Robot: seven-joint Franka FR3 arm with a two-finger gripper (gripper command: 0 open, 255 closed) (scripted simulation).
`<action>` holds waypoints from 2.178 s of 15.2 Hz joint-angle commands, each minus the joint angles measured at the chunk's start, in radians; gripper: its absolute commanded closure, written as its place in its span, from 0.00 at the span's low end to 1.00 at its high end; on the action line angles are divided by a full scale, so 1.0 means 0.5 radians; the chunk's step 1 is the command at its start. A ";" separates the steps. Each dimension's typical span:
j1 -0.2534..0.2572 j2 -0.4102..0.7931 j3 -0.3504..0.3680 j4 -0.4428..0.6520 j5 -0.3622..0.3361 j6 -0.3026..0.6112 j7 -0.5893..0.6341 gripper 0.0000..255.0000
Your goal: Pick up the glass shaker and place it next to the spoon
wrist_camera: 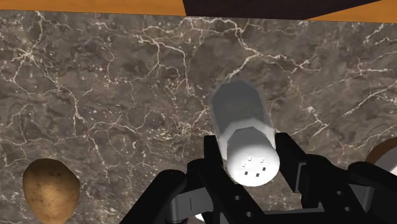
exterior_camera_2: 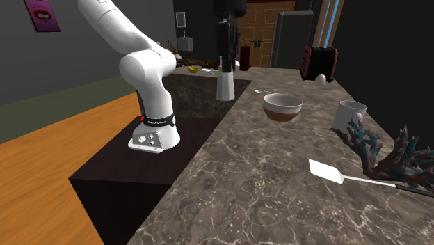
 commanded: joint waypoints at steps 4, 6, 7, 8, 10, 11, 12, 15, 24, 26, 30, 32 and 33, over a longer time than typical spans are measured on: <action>0.044 -0.012 0.101 0.040 0.068 -0.072 0.090 1.00; 0.086 -0.012 0.192 0.032 0.128 -0.082 0.188 1.00; 0.107 -0.007 0.238 0.032 0.159 -0.086 0.237 1.00; 0.128 0.000 0.283 0.034 0.190 -0.089 0.286 1.00; 0.172 0.022 0.372 0.045 0.250 -0.093 0.383 1.00; 0.194 0.037 0.416 0.054 0.280 -0.093 0.432 1.00; 0.215 0.055 0.460 0.066 0.310 -0.093 0.480 1.00; 0.275 0.124 0.589 0.114 0.393 -0.089 0.624 1.00; 0.411 0.449 0.957 0.381 0.575 -0.064 1.049 1.00; 0.430 0.541 1.036 0.464 0.597 -0.060 1.143 1.00; 0.459 0.746 1.191 0.656 0.611 -0.058 1.335 1.00; 0.471 0.859 1.267 0.765 0.602 -0.062 1.435 1.00; 0.477 0.918 1.305 0.823 0.594 -0.066 1.486 1.00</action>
